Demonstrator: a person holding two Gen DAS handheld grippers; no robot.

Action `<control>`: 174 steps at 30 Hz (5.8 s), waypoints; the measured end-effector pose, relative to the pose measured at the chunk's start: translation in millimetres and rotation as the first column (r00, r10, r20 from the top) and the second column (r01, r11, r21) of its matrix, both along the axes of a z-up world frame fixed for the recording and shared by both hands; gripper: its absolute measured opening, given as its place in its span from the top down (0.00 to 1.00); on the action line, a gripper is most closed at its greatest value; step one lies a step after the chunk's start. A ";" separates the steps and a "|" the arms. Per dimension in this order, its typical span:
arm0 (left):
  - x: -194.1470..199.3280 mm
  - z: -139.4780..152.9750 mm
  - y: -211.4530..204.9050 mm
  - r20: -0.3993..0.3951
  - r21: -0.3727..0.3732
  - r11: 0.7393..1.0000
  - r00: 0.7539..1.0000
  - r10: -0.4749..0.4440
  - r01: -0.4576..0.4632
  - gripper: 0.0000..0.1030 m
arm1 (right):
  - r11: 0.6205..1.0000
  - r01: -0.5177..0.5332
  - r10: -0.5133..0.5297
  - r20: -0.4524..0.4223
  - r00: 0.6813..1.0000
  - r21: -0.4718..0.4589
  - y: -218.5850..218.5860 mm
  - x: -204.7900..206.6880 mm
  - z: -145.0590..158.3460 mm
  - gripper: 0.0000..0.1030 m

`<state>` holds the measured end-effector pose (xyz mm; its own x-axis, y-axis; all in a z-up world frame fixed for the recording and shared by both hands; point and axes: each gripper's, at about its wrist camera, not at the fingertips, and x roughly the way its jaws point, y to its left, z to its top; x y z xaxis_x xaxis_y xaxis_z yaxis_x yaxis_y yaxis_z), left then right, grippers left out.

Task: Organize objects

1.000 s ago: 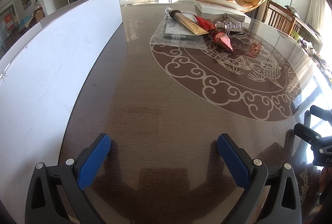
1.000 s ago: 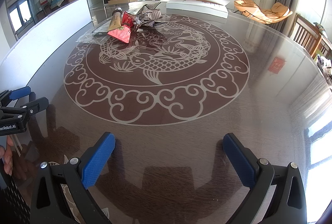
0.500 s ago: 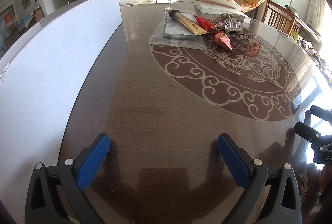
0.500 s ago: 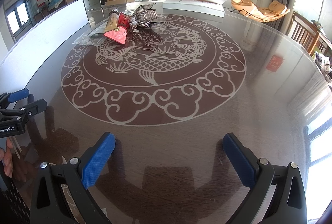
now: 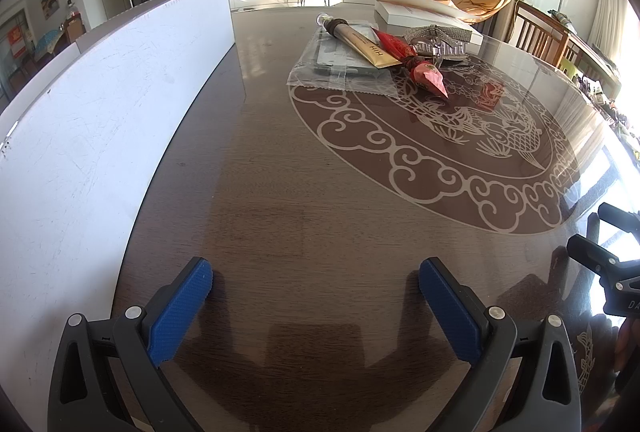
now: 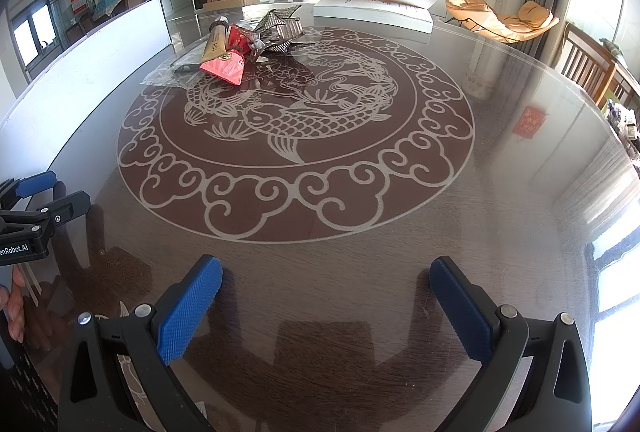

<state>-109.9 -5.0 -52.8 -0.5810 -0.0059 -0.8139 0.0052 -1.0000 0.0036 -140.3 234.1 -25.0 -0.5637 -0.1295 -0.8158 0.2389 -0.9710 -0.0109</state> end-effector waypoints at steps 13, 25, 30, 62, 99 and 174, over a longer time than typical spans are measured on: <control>-0.4 0.0 0.3 0.001 0.002 1.000 1.000 0.000 0.000 0.00 | 1.000 0.000 0.000 0.001 1.000 -0.001 0.2 -0.1 -0.1 0.00; -0.3 -1.4 2.0 0.000 -0.001 1.000 1.000 0.005 -0.005 0.00 | 0.998 -0.070 0.070 0.031 0.997 0.001 -9.9 -12.4 0.8 0.00; -1.3 -0.9 1.3 0.000 0.002 1.000 1.000 0.007 -0.007 0.00 | 0.986 -0.130 0.134 0.029 0.991 -0.100 -47.2 -67.4 16.9 0.11; -1.8 -1.9 3.2 0.000 0.002 1.000 1.000 0.008 -0.008 0.00 | 0.970 -0.231 0.242 -0.181 0.953 0.081 -21.4 50.4 29.0 0.12; -207.7 20.5 10.5 -0.005 0.032 0.999 1.000 -0.022 0.022 0.76 | 0.999 -0.051 0.051 -0.008 0.999 -0.002 89.2 1.8 -0.4 0.04; -13.3 1.0 10.7 0.015 0.004 0.998 0.998 -0.065 0.065 0.00 | 0.999 -0.036 0.036 0.002 0.999 0.000 91.6 -0.5 -1.9 0.00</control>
